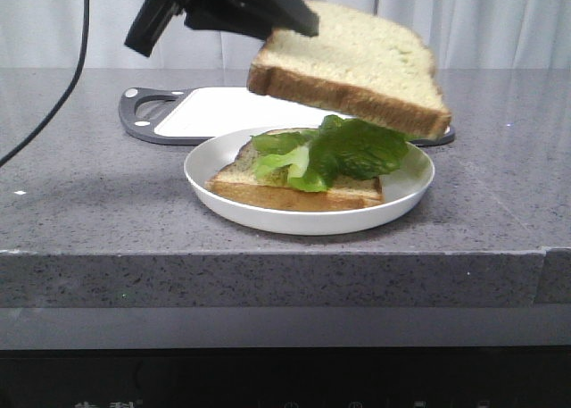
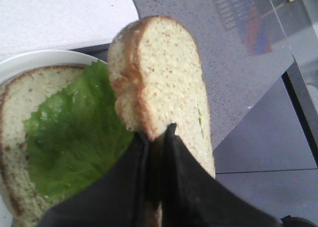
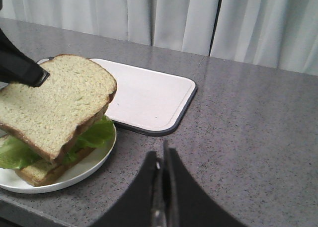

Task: Left arm grabs bread, right arm adds lettuce
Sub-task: 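Carry the held bread slice with the left gripper over the lettuce, then lower the bread onto the lettuce and open the left gripper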

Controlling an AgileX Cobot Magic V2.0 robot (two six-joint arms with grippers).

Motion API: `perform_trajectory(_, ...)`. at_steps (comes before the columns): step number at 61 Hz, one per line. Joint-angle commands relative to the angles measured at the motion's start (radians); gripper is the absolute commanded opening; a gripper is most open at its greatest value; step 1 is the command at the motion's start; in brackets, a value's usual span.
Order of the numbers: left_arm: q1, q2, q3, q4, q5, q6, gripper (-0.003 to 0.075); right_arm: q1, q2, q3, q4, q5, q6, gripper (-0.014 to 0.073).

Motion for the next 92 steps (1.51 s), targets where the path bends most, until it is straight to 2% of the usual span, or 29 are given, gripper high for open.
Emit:
perform_trajectory(1,0.020,-0.020,-0.037,-0.074,0.040,0.007,-0.0019,-0.006,0.009,-0.026,0.005,-0.072,-0.002,-0.0058)
perform_trajectory(16,0.033,0.021,-0.037,-0.088,0.112,0.007,-0.0019,-0.006,0.009,-0.026,0.005,-0.072,-0.002,-0.0058)
perform_trajectory(43,0.077,0.041,-0.037,-0.035,0.112,0.005,-0.0002,-0.006,0.009,-0.026,0.005,-0.072,-0.003,-0.0058)
perform_trajectory(48,0.080,0.041,-0.037,-0.018,0.113,0.005,0.0049,-0.006,0.009,-0.026,0.005,-0.072,-0.003,-0.0058)
perform_trajectory(59,0.080,0.041,-0.037,0.011,0.133,0.005,0.0249,-0.006,0.009,-0.026,0.005,-0.072,-0.003,-0.0058)
perform_trajectory(79,0.093,0.041,-0.037,0.048,0.145,-0.003,0.0493,-0.006,0.009,-0.026,0.005,-0.072,-0.003,-0.0058)
perform_trajectory(92,0.149,-0.017,-0.037,0.053,0.216,-0.003,0.0516,-0.006,0.009,-0.026,0.005,-0.071,-0.003,-0.0058)
